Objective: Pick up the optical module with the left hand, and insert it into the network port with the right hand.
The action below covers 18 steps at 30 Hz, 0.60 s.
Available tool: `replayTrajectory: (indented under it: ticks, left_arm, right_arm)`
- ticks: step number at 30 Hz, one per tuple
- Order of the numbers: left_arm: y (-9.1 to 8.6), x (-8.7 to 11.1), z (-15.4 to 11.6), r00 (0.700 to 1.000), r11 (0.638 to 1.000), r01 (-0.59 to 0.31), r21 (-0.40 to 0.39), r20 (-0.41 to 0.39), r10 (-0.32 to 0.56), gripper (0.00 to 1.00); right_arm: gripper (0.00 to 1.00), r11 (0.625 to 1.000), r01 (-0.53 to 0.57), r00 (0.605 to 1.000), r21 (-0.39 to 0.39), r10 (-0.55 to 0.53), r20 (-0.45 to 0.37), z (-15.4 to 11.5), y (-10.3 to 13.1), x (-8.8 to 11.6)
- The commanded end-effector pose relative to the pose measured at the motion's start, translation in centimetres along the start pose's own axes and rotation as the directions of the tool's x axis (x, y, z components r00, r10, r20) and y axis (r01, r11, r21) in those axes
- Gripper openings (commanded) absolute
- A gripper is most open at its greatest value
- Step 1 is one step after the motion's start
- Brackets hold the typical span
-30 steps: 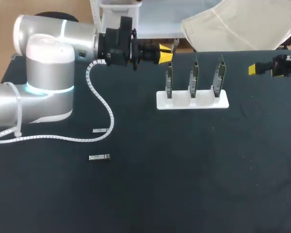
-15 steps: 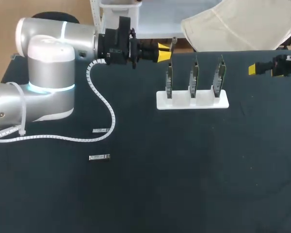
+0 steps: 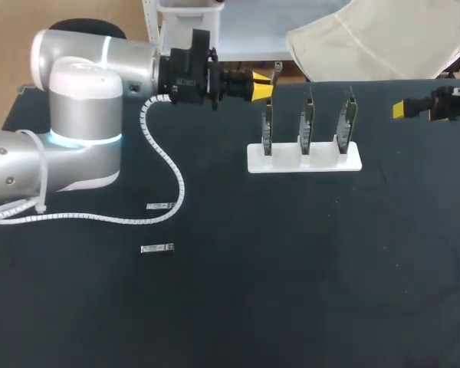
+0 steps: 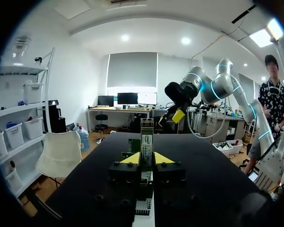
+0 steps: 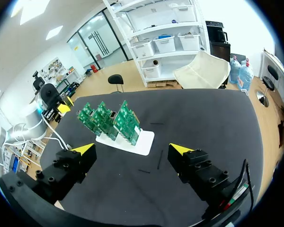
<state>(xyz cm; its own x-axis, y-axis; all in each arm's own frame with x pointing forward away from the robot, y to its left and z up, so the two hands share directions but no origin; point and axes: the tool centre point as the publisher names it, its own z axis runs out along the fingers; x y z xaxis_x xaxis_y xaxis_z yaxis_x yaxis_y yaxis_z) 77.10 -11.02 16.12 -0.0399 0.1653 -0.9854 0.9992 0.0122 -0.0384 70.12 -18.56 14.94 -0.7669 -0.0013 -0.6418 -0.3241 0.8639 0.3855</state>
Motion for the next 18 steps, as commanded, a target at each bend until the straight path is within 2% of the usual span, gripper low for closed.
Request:
replayTrajectory:
  ticks: [1,18]
  left_arm:
    - [0.33,0.13,0.04,1.000,1.000,0.001,0.003,0.001,-0.001,0.00]
    - [0.13,0.67,0.19,1.000,0.999,0.031,-0.011,0.006,-0.031,0.00]
  right_arm:
    - [1.00,1.000,-0.001,1.000,0.008,0.001,0.000,-0.11,0.17,0.03]
    - [1.00,1.000,-0.001,1.000,0.008,0.001,0.000,-0.11,0.17,0.03]
